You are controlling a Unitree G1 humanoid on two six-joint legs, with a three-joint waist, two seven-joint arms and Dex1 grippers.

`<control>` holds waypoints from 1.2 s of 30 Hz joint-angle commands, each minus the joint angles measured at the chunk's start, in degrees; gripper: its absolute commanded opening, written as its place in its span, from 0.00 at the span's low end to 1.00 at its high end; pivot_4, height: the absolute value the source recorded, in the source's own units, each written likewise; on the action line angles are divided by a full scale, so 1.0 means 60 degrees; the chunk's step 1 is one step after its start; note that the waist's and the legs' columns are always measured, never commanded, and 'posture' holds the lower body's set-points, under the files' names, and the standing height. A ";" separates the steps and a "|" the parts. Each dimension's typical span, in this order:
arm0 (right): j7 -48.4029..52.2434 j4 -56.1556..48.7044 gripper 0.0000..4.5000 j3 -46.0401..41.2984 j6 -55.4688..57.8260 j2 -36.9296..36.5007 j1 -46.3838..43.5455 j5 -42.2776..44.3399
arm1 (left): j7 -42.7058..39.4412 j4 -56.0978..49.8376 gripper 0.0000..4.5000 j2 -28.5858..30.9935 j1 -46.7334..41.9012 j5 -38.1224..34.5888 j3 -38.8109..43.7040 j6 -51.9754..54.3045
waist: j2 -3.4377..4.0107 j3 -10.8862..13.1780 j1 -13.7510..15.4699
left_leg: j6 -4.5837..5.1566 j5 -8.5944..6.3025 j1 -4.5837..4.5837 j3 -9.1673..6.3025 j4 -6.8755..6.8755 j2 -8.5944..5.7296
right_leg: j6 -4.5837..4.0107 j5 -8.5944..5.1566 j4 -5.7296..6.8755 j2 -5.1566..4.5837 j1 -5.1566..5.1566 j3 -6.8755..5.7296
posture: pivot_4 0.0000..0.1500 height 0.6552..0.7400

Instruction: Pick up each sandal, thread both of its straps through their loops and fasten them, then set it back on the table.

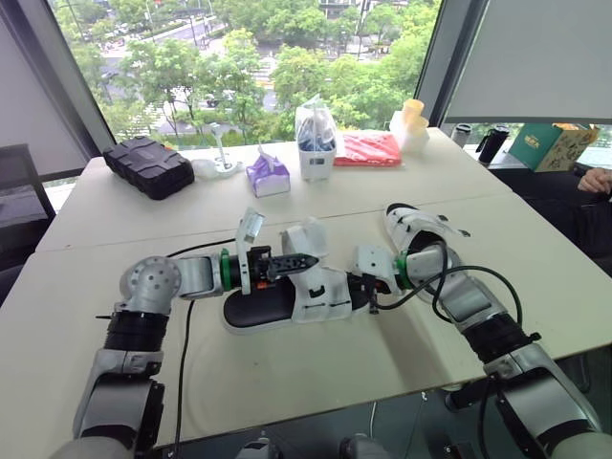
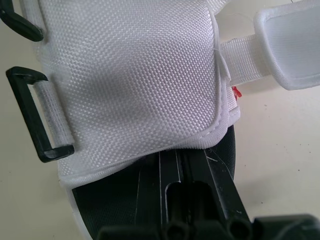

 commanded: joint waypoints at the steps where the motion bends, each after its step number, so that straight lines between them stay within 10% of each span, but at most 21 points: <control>1: -0.0125 -0.0032 0.00 0.0034 0.0039 -0.0049 -0.0038 -0.0217 | -0.0912 0.0169 0.00 0.0104 -0.0249 0.0701 -0.0193 -0.0338 | 0.0000 0.0000 0.0004 | 0.0000 0.0000 0.0000 0.0000 0.0000 0.0000 | 0.0000 0.0000 0.0000 -0.0001 0.0000 0.0000 | 1.00 1.00; 36: -0.0141 -0.0313 0.00 0.0045 0.0155 -0.0127 0.0100 -0.0354 | -0.2507 -0.0384 0.00 -0.0307 0.0049 0.2625 -0.0472 -0.0247 | -0.0001 0.0002 0.0010 | -0.0001 -0.0002 -0.0003 -0.0003 -0.0007 0.0000 | 0.0002 0.0001 0.0000 -0.0014 -0.0005 -0.0002 | 1.00 1.00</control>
